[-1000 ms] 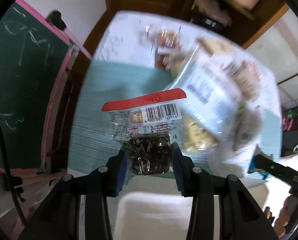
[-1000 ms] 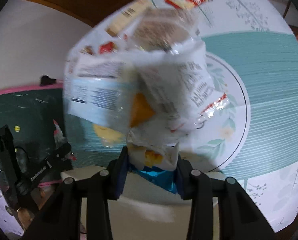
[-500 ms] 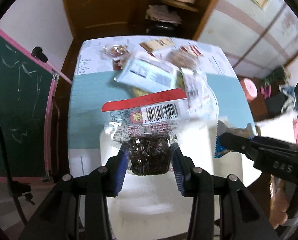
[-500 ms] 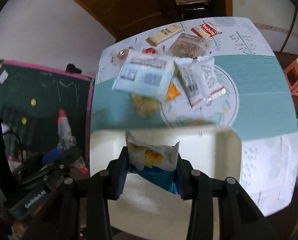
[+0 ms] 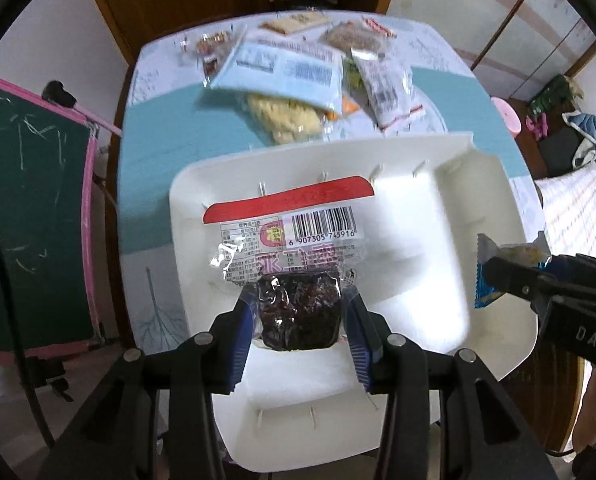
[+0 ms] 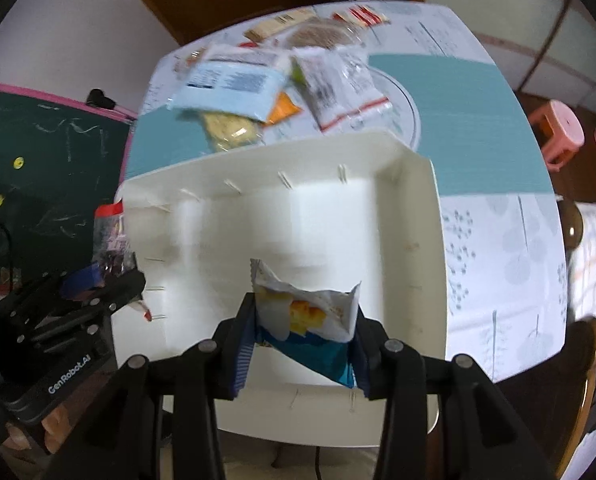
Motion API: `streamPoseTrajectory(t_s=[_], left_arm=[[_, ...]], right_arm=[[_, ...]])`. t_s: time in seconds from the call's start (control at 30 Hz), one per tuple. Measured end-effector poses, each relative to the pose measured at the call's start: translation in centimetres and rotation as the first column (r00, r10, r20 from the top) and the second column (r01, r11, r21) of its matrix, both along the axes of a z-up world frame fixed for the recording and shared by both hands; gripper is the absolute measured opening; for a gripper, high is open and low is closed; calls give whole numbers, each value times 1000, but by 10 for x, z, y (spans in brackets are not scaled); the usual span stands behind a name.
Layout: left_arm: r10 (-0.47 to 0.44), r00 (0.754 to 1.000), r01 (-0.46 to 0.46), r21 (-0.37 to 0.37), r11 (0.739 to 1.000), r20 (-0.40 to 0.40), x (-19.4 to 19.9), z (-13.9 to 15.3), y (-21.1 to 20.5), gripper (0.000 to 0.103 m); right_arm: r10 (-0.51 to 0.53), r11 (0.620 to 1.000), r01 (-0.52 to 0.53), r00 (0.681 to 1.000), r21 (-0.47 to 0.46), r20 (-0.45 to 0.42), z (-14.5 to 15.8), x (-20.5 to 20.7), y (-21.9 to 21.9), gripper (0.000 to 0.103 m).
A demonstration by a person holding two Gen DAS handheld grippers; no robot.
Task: Organize snacks
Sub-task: 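Carry both snacks over the white tray and open both grippers, then grasp the blue-white bag with the left gripper while the right grasps a white bread bag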
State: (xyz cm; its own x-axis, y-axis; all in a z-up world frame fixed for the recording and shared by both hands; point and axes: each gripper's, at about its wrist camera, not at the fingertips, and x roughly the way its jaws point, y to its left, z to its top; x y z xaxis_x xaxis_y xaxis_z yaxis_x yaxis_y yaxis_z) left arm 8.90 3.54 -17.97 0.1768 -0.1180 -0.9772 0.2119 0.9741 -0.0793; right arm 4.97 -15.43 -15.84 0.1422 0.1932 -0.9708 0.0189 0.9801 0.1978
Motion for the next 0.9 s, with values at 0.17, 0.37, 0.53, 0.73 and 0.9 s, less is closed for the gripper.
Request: streamPoseTrajectory(t_s=[0.17,0.37,0.53,0.73,0.9], left_arm=[[-16,998,13,-40,999,-53,-3,-12,1,80],[0,1000,-1,-35,999,-28,-5,-13,7,86],[15,1000,-16,-46,999,-27,-6,-12,11,86],[11,999,-9,-43,999,34,-7,1,10,86],[27,993,-22,-40,999,112,-5,19,12,86]], right_arm=[[-36,999,37,998,2,-55,-17,-5,1,55],[-60,998,58,994,-30,-93,-32,-10,8,56],[-53,998,51,994,-24,-98,-34,-18,14,56],[-8,1000,7,999,-14,-35,-16,-20,22,56],[-16,1000,15,999,20,44,0,-20,20,56]])
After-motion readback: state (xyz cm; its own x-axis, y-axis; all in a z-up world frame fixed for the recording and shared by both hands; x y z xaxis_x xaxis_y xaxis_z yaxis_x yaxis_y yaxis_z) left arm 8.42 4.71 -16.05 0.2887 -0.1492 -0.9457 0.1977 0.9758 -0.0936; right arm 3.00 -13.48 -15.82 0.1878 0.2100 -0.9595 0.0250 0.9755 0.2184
